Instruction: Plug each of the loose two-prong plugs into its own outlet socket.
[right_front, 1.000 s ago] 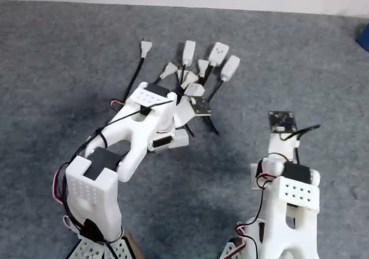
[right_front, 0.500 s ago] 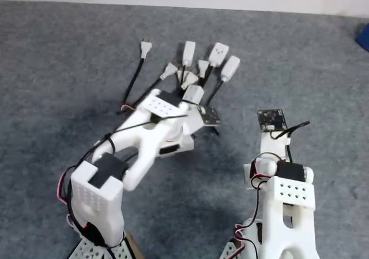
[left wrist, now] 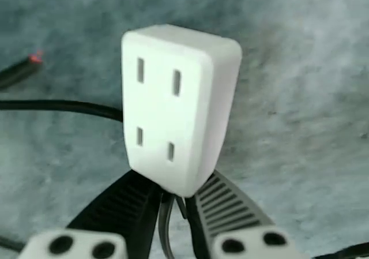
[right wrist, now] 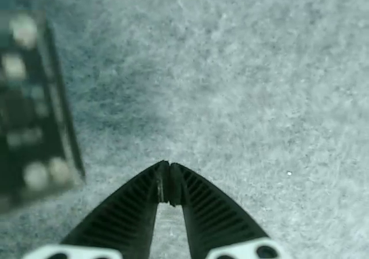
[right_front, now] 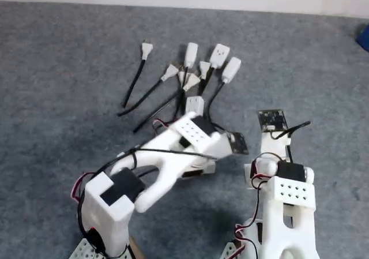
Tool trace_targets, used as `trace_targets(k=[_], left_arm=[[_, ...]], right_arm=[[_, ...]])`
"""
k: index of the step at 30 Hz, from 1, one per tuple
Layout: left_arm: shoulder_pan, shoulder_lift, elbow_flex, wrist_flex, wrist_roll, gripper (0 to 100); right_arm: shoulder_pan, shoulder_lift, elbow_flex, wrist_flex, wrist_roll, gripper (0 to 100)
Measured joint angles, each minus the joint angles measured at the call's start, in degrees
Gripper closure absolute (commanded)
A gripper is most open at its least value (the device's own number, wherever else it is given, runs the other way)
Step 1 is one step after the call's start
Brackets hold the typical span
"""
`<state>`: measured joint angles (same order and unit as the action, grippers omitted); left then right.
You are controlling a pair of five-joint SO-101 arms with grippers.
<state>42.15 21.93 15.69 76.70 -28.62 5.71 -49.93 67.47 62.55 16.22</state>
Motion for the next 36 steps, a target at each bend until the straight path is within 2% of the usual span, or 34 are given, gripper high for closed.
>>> trace_targets(k=[7, 14, 25, 32, 36], left_arm=[[1.7, -2.5, -3.2, 1.8, 2.0, 97], [1.2, -8.6, -4.7, 2.1, 2.4, 77], [-3.1, -9.5, -8.0, 2.3, 2.1, 78], [-12.4, -9.5, -14.4, 2.3, 1.4, 78], [-19.3, -9.5, -19.3, 2.3, 5.9, 78]], right_arm=[[2.6, 0.0, 0.0, 0.0, 0.0, 98.8], [5.4, 0.0, -2.3, 0.1, 0.0, 98.8], [5.7, 0.0, -2.9, 0.1, 0.0, 98.8], [5.7, 0.0, -2.9, 0.1, 0.0, 95.6], [4.7, 0.0, -5.0, 0.1, 0.0, 90.9]])
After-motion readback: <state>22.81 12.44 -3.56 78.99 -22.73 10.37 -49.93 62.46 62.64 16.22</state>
